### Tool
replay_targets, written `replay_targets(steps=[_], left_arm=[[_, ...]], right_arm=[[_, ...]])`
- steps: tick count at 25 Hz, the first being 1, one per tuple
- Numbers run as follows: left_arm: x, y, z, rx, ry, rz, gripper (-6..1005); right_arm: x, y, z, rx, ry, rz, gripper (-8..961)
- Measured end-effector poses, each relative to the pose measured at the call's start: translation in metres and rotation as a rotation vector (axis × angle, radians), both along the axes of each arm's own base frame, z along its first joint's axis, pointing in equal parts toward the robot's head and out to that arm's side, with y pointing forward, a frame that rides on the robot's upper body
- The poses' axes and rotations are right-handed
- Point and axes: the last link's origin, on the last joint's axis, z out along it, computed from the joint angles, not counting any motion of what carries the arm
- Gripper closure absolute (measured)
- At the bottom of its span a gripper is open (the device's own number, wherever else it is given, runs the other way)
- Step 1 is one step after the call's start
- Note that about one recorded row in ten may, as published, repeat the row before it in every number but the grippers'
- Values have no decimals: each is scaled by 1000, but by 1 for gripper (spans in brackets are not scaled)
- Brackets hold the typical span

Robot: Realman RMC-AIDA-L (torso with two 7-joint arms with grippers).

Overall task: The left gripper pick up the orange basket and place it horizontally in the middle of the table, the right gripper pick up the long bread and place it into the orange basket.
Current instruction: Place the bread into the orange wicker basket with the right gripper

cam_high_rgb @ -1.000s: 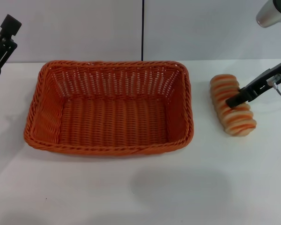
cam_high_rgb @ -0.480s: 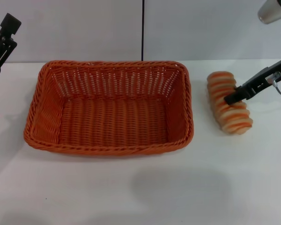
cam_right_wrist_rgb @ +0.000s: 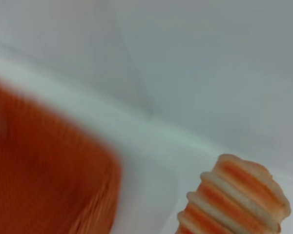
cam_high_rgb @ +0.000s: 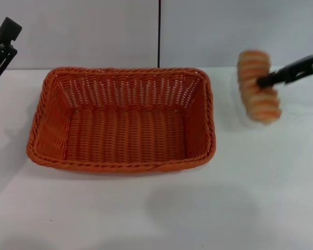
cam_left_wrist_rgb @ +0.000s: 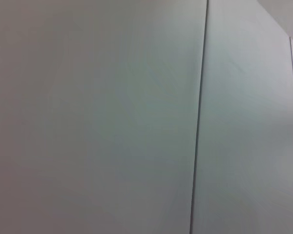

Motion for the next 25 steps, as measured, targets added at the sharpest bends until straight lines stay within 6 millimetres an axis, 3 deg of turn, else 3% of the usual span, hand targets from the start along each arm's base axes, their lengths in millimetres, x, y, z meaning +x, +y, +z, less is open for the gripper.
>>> replay_targets(steps=[1,5,12,18,22,23,25], left_arm=[[0,0,0,0,0,0,202],[0,0,0,0,-1,-2,202],[0,-4,1,7,-6,-7,202],[0,-4,0,-2,-14,-10,202],[0,-4,0,-3,-15,-10,202],[0,-4,0,-5,-20,-8,202],[0,-5,0,-6,-21,-7,202]], right_arm=[[0,0,0,0,0,0,628],[-1,0,38,174,230,42,685],[-29,-13,47,198,480,244,732],[-72,-26,13,44,577,417,775],[-97,-31,-23,-85,554,488,798],[-97,-31,-23,-85,554,488,798],[-101,-31,-42,-144,518,485,799]])
